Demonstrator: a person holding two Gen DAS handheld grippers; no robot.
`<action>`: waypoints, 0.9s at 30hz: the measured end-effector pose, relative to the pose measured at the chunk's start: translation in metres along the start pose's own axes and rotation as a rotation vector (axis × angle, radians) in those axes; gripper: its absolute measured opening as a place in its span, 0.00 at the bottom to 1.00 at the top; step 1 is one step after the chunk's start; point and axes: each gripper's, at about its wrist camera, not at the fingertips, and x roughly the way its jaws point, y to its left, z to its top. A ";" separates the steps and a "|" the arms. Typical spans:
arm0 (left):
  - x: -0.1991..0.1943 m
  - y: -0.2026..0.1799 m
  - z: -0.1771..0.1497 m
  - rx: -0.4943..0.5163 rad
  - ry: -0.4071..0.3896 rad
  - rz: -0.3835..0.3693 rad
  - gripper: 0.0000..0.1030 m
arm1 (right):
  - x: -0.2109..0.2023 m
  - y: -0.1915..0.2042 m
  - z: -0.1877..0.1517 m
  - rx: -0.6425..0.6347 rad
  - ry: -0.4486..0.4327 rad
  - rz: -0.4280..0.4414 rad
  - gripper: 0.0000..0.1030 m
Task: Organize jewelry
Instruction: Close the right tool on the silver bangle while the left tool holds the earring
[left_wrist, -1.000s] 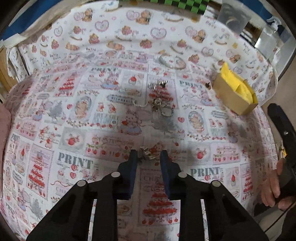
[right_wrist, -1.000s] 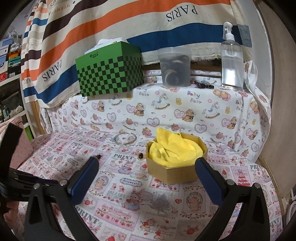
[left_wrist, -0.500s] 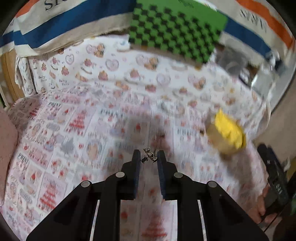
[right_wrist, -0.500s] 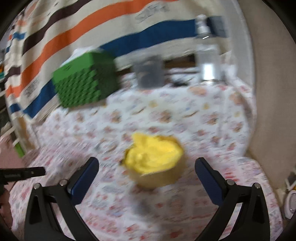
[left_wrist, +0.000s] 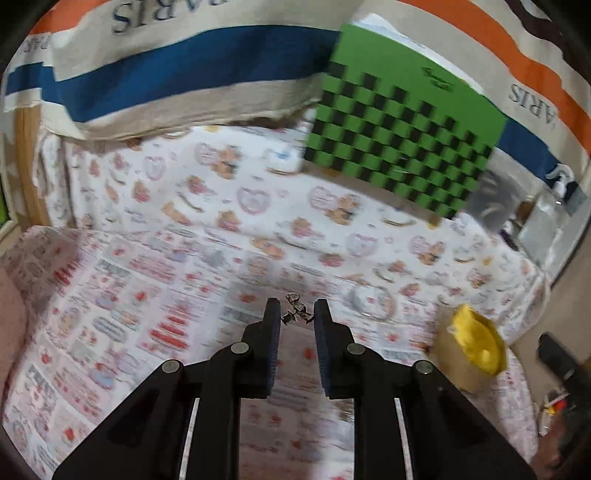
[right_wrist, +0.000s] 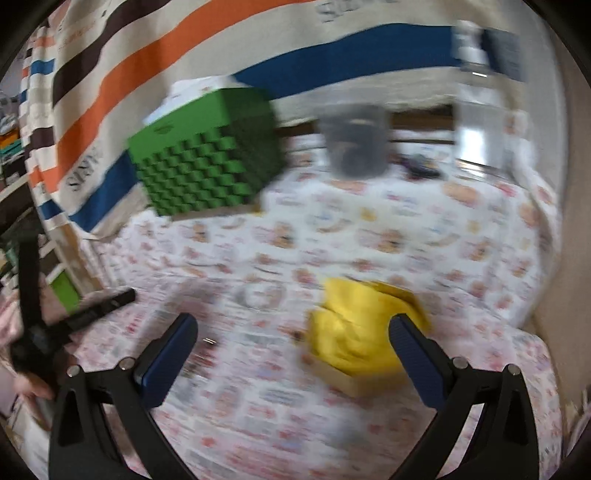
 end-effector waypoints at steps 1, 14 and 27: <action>0.002 0.006 0.001 -0.019 0.003 0.001 0.17 | 0.009 0.010 0.008 -0.007 0.020 0.010 1.00; 0.016 0.020 -0.005 0.020 -0.025 0.160 0.17 | 0.165 0.055 0.023 -0.098 0.314 -0.125 0.85; 0.017 0.031 -0.001 -0.038 -0.016 0.155 0.17 | 0.215 0.049 0.016 -0.142 0.394 -0.202 0.80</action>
